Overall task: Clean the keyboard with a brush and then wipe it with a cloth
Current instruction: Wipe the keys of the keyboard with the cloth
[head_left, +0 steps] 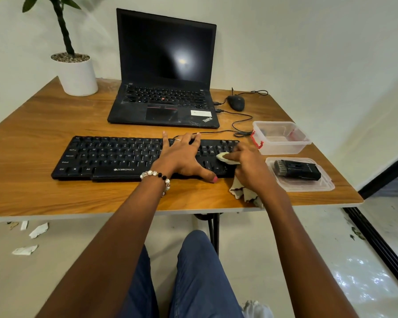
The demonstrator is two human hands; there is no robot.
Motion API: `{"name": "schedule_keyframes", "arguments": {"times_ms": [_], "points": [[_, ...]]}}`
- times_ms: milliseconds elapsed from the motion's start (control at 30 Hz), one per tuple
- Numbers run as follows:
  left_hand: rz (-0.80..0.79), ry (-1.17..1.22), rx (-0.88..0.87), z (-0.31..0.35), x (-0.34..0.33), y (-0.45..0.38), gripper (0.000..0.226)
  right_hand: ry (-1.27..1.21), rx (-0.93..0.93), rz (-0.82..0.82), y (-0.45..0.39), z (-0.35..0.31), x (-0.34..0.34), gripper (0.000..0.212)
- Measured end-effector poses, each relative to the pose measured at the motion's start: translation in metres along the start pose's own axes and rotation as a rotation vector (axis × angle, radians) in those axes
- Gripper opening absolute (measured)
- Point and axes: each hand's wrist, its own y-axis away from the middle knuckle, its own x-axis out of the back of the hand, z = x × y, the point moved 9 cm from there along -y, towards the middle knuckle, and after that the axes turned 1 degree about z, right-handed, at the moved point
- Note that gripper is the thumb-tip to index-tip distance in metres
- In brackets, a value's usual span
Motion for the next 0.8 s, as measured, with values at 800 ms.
{"name": "schedule_keyframes", "arguments": {"times_ms": [800], "points": [[0.010,-0.007,0.004,-0.002,-0.001,-0.001,0.142,0.062,-0.250,0.238,0.035,0.010,0.001,0.031]]}}
